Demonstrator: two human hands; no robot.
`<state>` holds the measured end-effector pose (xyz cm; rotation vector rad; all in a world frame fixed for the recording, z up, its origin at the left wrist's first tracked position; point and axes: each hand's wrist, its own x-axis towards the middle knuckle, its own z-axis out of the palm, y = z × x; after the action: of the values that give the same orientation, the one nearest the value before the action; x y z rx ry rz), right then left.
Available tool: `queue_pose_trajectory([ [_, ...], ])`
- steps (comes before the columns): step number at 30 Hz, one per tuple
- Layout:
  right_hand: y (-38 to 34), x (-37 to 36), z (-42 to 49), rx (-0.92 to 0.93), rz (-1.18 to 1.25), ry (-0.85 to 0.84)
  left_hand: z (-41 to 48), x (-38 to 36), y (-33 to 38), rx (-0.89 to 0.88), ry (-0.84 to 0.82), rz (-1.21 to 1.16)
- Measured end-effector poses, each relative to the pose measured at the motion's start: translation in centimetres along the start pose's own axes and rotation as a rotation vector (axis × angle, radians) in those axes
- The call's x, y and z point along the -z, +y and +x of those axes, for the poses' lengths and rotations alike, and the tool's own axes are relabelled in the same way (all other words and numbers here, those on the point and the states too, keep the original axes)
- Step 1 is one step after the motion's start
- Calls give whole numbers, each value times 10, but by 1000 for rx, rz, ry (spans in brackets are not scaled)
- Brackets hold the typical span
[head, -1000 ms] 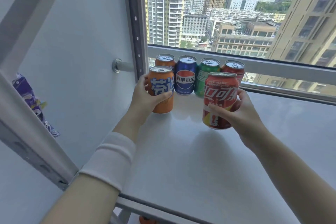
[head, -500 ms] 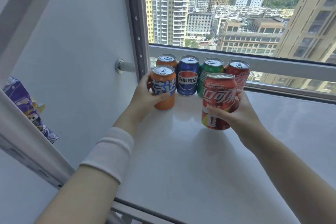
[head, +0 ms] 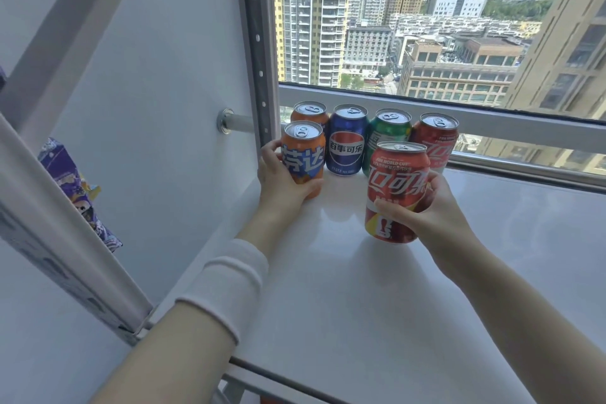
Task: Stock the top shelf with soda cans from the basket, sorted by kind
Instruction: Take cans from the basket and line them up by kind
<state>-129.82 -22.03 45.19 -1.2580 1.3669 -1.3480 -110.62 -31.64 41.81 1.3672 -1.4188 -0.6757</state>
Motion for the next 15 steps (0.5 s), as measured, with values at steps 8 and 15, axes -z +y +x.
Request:
queue_pose_trajectory([
  [8, 1, 3, -2, -11, 8, 5, 8, 1, 0, -21, 2, -3],
  [15, 1, 3, -5, -26, 13, 11, 12, -1, -4, -27, 10, 17],
])
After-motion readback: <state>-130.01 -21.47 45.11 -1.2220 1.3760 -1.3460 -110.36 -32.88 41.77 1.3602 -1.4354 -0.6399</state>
